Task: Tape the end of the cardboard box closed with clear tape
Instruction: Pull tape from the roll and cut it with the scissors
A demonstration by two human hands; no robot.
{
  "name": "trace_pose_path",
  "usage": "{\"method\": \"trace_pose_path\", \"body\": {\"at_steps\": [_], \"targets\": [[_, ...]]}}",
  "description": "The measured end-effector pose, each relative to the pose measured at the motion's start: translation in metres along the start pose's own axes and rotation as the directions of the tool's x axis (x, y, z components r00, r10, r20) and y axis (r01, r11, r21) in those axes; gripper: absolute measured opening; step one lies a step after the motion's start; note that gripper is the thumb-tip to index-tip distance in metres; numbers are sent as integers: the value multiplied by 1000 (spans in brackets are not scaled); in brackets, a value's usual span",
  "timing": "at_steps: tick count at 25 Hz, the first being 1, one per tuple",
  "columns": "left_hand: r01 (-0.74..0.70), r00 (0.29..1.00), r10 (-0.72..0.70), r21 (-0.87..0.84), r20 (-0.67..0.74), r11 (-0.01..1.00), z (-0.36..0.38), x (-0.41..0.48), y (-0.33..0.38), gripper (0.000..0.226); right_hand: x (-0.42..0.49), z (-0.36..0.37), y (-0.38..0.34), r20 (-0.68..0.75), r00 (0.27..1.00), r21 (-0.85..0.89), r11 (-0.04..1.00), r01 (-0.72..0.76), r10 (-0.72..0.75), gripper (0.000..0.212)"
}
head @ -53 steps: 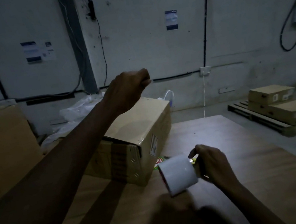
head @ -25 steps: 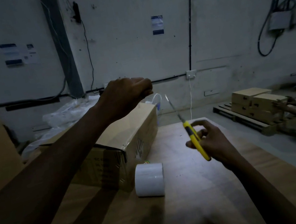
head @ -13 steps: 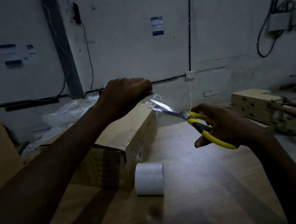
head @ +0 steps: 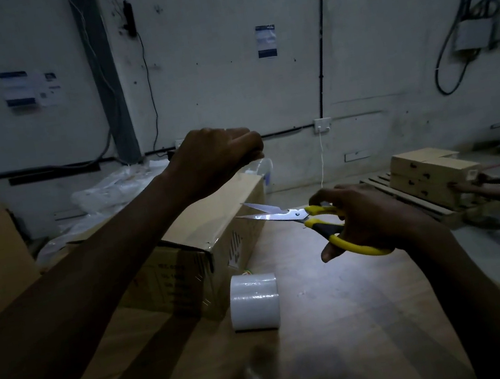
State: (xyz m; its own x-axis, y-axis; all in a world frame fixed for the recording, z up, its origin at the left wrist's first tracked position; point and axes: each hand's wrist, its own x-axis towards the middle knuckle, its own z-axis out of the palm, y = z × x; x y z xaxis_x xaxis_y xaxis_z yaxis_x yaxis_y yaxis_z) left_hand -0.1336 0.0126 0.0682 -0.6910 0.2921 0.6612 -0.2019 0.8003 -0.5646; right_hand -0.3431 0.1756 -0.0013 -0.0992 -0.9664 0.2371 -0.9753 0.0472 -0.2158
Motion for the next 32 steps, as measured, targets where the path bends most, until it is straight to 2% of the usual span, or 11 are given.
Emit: {"method": "trace_pose_path", "body": {"at_steps": [4, 6, 10, 15, 20, 22, 24, 26, 28, 30, 32], "targets": [[1, 1000, -1, -9, -5, 1000, 0, 0, 1, 34, 1, -2, 0, -19, 999, -22, 999, 30, -30, 90], [14, 1000, -14, -7, -1, 1000, 1, -1, 0, 34, -1, -2, 0, -46, 997, -24, 998, 57, -58, 80], [18, 1000, -18, -6, 2, 1000, 1, -3, 1, 19, -4, 0, -2, -102, 992, -40, 997, 65, -69, 59], [43, 999, -43, -15, -2, 999, -1, -5, 2, 20, -3, 7, 0, -159, 984, -44, 996, 78, -84, 67], [60, 998, -60, -27, -16, 998, -5, -5, 2, 25, 1, 21, 2, -46, 995, 70, 993, 91, -88, 107], [75, 997, -75, -22, -12, 997, -5, -7, 3, 25, 1, 28, 6, -96, 992, 230, 968, 99, -78, 100], [106, 994, -106, -19, -6, 994, -4, -10, 4, 26, 1, 38, 9, -124, 992, 427, 900, 81, -30, 83], [132, 991, -132, -17, 4, 991, -2, -11, 3, 28, 4, 52, 13, -142, 988, 537, 843, 23, 64, 72], [154, 988, -154, -14, 15, 988, -1, -10, 3, 30, 10, 68, 18, -157, 958, 522, 844, -124, 238, 64], [174, 985, -173, -15, 18, 985, -1, -9, 4, 30, 13, 85, 21, -125, 909, 344, 876, -337, 399, 61], [182, 983, -181, -21, 23, 983, 1, -8, 4, 32, 12, 106, 23, -86, 899, 164, 897, -412, 429, 59]]}}
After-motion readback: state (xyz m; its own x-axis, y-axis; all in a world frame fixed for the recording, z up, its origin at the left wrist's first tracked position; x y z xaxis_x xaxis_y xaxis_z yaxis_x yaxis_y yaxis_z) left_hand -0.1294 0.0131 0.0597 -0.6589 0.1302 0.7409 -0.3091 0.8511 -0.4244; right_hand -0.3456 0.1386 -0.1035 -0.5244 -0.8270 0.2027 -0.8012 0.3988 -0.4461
